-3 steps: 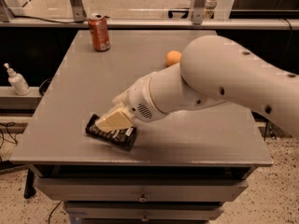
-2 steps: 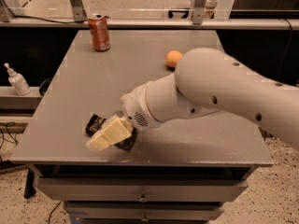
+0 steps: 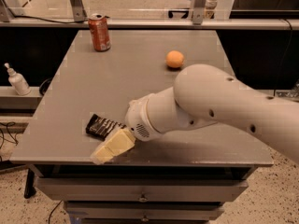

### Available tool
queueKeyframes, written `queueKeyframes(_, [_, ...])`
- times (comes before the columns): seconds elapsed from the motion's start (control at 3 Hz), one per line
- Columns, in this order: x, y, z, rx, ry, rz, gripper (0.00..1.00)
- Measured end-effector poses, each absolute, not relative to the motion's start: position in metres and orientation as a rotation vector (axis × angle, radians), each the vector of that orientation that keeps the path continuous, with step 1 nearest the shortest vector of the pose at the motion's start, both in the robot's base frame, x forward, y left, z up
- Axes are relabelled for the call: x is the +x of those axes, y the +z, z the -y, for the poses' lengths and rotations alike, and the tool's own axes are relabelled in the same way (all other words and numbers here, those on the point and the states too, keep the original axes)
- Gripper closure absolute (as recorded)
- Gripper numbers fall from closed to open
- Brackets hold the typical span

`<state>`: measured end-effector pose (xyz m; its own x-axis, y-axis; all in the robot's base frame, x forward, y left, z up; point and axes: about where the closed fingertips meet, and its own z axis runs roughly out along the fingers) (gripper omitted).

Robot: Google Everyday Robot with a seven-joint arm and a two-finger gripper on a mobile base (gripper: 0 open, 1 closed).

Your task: Move rxbar chocolate near orange

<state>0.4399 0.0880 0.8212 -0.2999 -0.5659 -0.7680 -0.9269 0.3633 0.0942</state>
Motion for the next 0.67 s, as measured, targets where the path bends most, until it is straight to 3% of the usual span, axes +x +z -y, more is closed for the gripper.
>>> queueKeyframes(0.33, [0.4412, 0.8163, -0.0835, -1.297, 0.691, -1.983, 0.15])
queueKeyframes(0.67, [0.4434, 0.8208, -0.0753, -1.297, 0.648, -1.977, 0.38])
